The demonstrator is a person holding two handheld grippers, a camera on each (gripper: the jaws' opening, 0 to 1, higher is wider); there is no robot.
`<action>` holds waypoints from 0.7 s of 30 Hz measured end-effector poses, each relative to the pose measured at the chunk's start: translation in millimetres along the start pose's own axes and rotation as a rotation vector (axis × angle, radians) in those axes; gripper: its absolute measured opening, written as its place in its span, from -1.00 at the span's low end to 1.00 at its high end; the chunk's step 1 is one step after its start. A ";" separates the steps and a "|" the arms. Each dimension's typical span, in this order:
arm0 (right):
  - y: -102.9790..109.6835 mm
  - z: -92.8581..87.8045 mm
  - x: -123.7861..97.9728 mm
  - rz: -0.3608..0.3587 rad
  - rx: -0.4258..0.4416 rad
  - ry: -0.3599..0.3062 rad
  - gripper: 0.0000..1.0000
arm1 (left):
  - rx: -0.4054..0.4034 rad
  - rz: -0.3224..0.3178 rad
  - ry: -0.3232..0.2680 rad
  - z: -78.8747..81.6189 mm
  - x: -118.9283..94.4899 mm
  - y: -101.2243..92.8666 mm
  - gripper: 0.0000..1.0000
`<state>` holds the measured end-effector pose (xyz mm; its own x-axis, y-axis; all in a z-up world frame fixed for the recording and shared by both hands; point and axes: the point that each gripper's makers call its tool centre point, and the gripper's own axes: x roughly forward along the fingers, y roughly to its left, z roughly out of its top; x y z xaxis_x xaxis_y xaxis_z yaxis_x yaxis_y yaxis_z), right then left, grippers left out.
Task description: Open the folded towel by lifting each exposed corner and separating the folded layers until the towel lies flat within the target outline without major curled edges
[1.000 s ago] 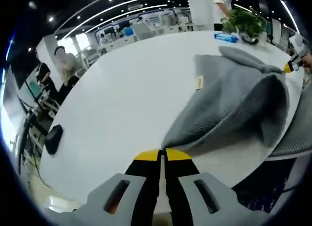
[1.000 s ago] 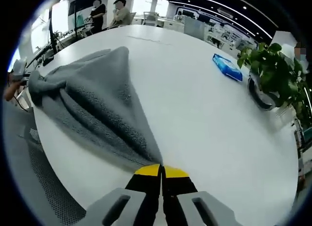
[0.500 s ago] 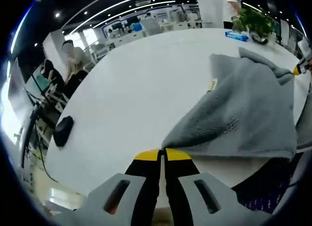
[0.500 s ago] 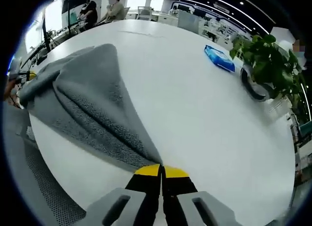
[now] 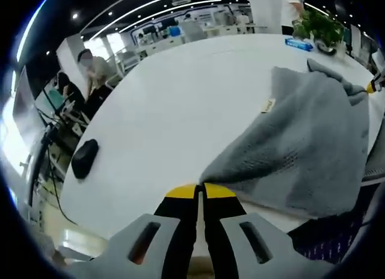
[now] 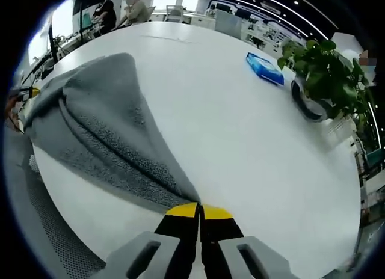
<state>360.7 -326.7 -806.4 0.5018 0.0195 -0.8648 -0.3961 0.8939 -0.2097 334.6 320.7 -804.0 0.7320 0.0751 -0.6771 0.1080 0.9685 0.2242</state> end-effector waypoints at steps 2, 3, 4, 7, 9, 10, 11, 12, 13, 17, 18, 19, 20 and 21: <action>-3.3 -1.6 0.0 -0.002 0.013 0.001 -1.00 | 0.003 0.002 0.003 0.3 1.2 3.4 -0.97; -3.9 -2.2 0.1 -0.002 0.014 0.002 -1.00 | 0.001 0.001 0.005 0.7 2.0 4.6 -0.97; -4.3 -2.9 -0.1 -0.003 0.015 0.004 -1.00 | 0.002 0.002 0.006 0.7 2.6 5.3 -0.97; -7.8 -4.8 -0.6 -0.016 0.007 0.005 -1.00 | 0.006 0.007 0.011 1.0 4.0 9.0 -0.97; -11.9 -6.6 -1.6 -0.025 0.022 0.006 -1.00 | 0.005 0.010 0.017 1.0 3.9 10.2 -0.97; -12.6 -7.3 -2.0 -0.025 0.029 0.005 -1.00 | 0.005 0.012 0.019 0.4 4.2 11.2 -0.97; -12.7 -8.4 -2.4 -0.026 0.031 0.007 -1.00 | 0.004 0.013 0.019 0.2 4.2 11.6 -0.97; -12.9 -9.1 -2.5 -0.029 0.028 0.009 -1.00 | 0.002 0.011 0.017 -0.1 4.4 12.0 -0.97; -13.8 -10.9 -2.4 -0.032 0.028 0.014 -1.00 | -0.002 0.010 0.015 -0.1 4.5 12.4 -0.97; -20.0 -16.0 -2.5 -0.048 0.051 0.028 -1.00 | -0.026 0.008 0.013 -0.6 4.4 13.8 -0.97; -21.3 -16.5 -2.7 -0.051 0.055 0.029 -1.00 | -0.026 0.009 0.014 -0.7 4.4 13.9 -0.97; -22.1 -17.0 -3.2 -0.054 0.060 0.029 -1.00 | -0.026 0.009 0.015 -0.7 4.5 13.7 -0.97; -22.7 -17.4 -3.5 -0.056 0.063 0.030 -1.00 | -0.024 0.010 0.015 -0.7 4.5 13.7 -0.97; -23.8 -18.2 -2.9 -0.057 0.066 0.031 -1.00 | -0.023 0.011 0.016 -0.6 4.5 13.6 -0.97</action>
<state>354.7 -356.3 -807.1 0.4974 -0.0457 -0.8663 -0.3150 0.9209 -0.2294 339.0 334.4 -804.4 0.7224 0.0895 -0.6857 0.0842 0.9728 0.2157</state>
